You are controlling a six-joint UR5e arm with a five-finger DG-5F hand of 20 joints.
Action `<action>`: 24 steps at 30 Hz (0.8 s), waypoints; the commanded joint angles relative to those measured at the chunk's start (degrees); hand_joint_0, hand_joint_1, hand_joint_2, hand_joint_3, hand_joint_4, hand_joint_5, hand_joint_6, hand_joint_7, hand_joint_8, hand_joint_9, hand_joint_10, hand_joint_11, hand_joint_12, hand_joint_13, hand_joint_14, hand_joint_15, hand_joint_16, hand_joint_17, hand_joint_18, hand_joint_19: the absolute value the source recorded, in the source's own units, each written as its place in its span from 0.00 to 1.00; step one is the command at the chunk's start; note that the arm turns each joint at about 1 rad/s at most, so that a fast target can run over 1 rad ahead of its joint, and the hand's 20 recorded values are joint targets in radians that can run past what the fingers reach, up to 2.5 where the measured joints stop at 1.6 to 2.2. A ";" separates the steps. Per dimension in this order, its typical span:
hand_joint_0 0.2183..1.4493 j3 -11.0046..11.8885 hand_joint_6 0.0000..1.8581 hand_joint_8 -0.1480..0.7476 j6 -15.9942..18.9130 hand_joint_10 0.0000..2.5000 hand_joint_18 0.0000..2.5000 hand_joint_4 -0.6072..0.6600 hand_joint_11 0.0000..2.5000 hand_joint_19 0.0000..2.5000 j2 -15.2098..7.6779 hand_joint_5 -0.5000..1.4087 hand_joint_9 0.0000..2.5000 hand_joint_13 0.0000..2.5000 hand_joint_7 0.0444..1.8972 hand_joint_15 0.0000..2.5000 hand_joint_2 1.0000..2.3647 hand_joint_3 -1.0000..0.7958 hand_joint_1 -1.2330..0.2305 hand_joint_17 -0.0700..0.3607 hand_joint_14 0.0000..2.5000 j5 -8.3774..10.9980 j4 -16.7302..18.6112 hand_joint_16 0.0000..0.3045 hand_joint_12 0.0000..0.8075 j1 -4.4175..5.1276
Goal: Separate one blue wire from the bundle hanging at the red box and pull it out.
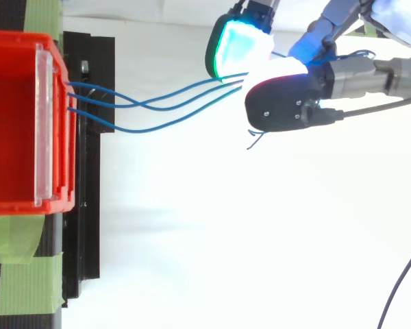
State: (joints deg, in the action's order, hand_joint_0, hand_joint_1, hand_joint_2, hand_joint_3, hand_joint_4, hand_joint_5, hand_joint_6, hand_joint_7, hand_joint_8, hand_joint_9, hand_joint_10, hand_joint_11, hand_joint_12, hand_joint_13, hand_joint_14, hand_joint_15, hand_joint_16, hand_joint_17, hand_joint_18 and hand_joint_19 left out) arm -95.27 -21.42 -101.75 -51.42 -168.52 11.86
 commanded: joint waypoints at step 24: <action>0.31 -0.01 0.49 0.53 5.52 0.01 0.46 0.56 0.62 0.43 -0.02 0.18 0.56 0.49 0.47 0.62 0.01 0.39 0.36 0.42 0.42 0.00 -0.76 0.16 0.49 0.09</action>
State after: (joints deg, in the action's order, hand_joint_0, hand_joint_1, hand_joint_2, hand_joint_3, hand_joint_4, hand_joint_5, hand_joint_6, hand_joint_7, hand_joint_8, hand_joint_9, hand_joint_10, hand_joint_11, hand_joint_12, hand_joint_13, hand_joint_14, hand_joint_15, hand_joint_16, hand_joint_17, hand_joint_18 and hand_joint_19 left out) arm -95.27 -16.72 -101.75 -51.41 -168.99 11.92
